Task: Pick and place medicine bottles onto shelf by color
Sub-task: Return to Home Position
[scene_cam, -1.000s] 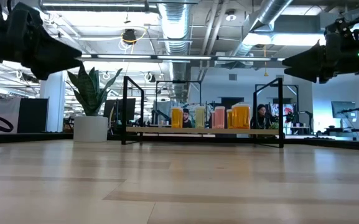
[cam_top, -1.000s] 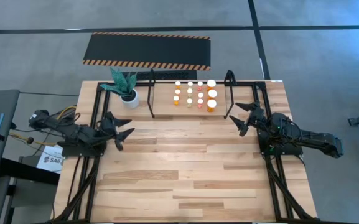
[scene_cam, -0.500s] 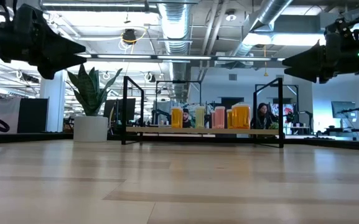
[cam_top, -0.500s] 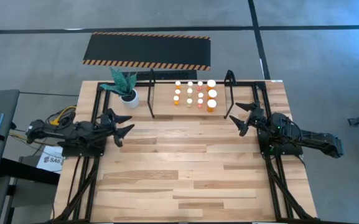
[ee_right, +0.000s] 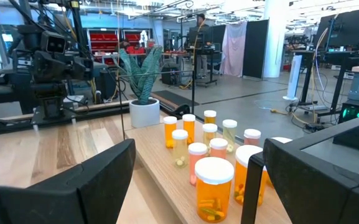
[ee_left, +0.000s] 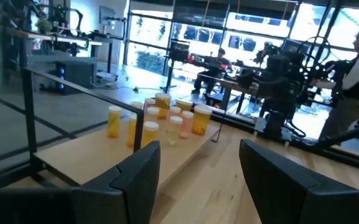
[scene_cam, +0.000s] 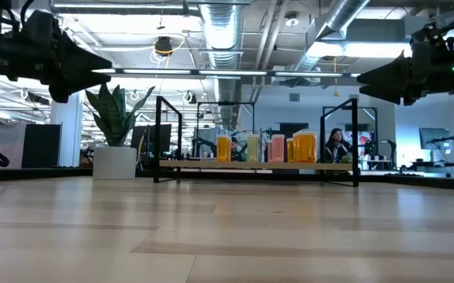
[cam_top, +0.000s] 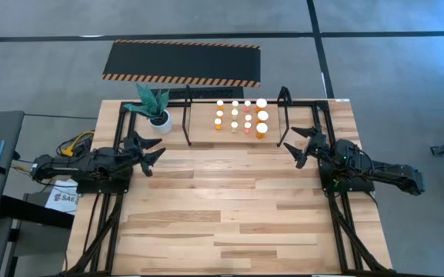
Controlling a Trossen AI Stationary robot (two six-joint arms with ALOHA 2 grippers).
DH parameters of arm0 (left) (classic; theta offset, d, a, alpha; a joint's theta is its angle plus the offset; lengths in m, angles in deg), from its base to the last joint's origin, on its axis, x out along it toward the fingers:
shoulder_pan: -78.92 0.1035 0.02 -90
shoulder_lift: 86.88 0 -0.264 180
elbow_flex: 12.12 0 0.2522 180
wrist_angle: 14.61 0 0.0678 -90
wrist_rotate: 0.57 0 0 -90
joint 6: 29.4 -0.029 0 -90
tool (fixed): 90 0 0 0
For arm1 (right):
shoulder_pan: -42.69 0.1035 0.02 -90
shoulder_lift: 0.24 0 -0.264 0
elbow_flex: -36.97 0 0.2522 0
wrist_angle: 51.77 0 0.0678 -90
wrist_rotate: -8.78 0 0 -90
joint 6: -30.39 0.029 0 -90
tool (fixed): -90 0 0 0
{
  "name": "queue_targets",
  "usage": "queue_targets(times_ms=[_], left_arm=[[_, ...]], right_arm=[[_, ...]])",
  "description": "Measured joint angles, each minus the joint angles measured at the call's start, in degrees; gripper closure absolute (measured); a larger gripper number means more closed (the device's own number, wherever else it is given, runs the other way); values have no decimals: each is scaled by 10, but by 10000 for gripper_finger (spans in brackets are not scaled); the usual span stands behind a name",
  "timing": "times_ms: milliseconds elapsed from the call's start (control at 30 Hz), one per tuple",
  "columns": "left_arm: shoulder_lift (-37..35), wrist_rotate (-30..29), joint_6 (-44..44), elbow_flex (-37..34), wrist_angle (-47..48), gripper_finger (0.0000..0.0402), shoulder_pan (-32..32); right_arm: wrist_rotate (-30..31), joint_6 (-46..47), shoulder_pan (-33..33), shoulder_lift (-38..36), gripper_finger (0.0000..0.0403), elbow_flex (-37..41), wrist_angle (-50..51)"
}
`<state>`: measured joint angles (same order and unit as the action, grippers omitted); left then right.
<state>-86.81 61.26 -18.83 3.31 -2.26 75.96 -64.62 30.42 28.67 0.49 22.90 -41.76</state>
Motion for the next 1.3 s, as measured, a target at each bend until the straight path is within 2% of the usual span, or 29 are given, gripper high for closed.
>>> queue_targets(times_ms=[433,1300], left_arm=[[0,66,9,0,3,193,101],[2,64,26,0,3,193,117]], right_arm=[[0,0,0,0,29,0,0],[0,0,0,0,29,0,0]])
